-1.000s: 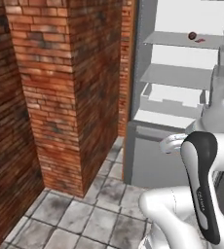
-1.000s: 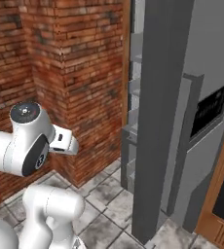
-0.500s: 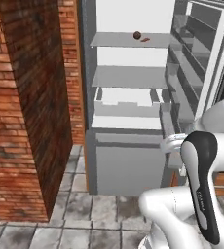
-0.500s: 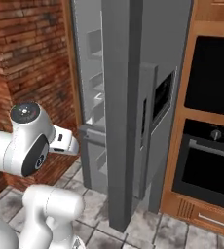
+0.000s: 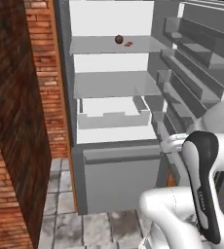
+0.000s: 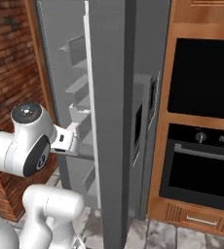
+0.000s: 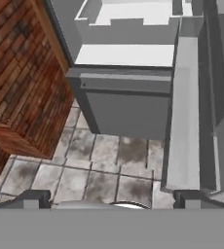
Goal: Pick the egg and butter from the fridge and place them by the bowl for mixing.
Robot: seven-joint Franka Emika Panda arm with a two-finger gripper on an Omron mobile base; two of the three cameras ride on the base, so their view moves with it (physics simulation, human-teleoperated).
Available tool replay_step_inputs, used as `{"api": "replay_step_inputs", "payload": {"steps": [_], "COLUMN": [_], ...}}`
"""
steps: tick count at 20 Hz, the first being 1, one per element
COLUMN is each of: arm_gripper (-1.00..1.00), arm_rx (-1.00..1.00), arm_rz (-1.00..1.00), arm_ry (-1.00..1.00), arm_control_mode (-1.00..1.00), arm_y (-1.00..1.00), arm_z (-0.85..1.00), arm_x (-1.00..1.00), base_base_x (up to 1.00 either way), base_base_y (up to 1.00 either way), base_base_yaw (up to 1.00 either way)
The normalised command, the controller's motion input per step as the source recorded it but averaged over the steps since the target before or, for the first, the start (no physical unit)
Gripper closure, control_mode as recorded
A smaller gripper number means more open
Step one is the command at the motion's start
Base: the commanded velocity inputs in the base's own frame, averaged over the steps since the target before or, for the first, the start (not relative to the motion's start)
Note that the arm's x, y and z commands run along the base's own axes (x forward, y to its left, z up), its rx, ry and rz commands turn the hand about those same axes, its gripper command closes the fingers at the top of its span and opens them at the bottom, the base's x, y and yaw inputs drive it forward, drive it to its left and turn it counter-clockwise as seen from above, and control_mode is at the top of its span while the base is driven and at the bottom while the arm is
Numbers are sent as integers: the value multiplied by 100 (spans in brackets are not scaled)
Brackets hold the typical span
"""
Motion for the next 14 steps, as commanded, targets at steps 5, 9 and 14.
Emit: {"api": "replay_step_inputs", "payload": {"steps": [5, 9, 14], "arm_gripper": [-100, -100, -100], "arm_rx": [0, 0, 0], "arm_rz": [0, 0, 0], "arm_ry": [0, 0, 0], "arm_control_mode": [100, 100, 100], "arm_y": [0, 0, 0], "arm_z": [0, 0, 0], "arm_x": [0, 0, 0], "base_base_x": [15, 29, 64], "base_base_y": [58, 51, 42], "base_base_yaw": [-22, -25, -23]}}
